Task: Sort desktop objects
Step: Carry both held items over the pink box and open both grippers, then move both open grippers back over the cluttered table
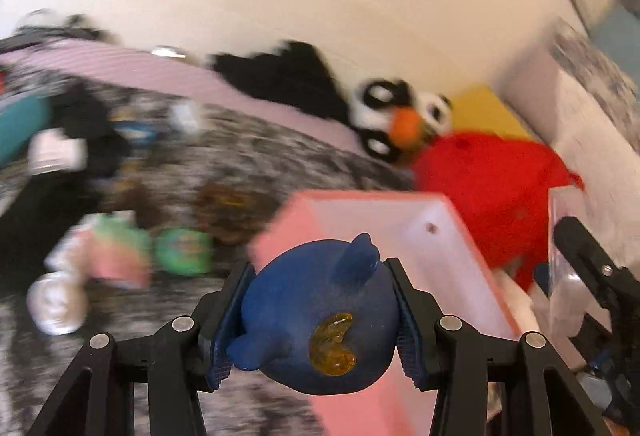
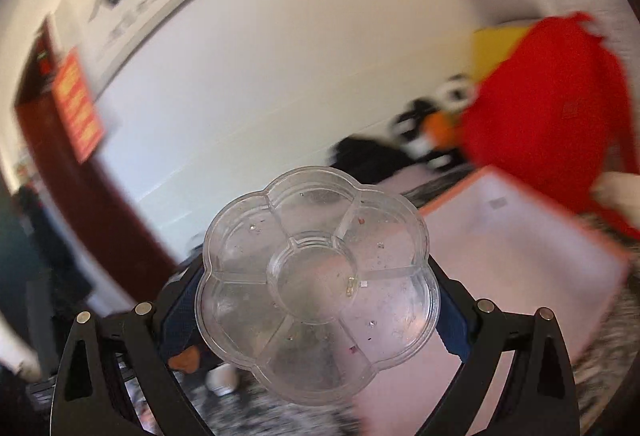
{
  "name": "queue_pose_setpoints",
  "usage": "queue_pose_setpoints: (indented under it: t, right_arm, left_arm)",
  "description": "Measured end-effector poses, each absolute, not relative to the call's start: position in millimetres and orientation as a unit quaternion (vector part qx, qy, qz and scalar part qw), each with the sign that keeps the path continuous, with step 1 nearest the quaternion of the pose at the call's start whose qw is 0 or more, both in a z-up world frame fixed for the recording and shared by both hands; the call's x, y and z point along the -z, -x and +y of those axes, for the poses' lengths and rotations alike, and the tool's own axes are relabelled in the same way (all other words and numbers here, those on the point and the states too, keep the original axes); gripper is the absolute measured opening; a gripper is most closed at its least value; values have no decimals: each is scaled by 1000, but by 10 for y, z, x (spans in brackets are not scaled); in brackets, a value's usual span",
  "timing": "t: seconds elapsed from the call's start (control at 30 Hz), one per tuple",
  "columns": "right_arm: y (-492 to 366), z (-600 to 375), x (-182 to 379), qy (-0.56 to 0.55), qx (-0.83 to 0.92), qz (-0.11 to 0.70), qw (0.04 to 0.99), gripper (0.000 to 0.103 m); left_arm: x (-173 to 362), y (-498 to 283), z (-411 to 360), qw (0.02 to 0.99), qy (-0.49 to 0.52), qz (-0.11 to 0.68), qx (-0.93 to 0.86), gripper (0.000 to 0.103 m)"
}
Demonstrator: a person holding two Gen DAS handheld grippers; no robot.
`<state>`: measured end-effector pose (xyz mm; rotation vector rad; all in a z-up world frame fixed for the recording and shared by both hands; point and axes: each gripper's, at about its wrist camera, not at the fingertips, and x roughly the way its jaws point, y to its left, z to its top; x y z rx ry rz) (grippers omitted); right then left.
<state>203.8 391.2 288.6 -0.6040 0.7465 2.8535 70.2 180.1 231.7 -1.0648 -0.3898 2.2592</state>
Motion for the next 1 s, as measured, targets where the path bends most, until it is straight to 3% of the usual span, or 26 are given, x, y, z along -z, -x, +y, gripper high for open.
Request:
queue_pose_setpoints:
  t: [0.13, 0.27, 0.4, 0.67, 1.0]
  right_arm:
    - [-2195, 4548, -2706, 204, -928, 284, 127, 98]
    - [-2138, 4925, -2494, 227, -913, 315, 123, 99]
    - [-2115, 5166, -2415, 228, -907, 320, 153, 103]
    - [-2176, 5064, -2620, 198, -918, 297, 171, 103]
    - [-1679, 3796, -2663, 238, -947, 210, 41, 103]
  left_arm:
    - [-2358, -740, 2493, 346, 407, -116, -838, 55]
    - [-2367, -756, 3083, 392, 409, -83, -820, 55]
    - [-2606, -860, 3123, 384, 352, -74, -851, 88]
    - [-2826, -1025, 2435, 322, 305, -28, -896, 91]
    - [-1885, -877, 932, 145, 363, -3, -920, 92]
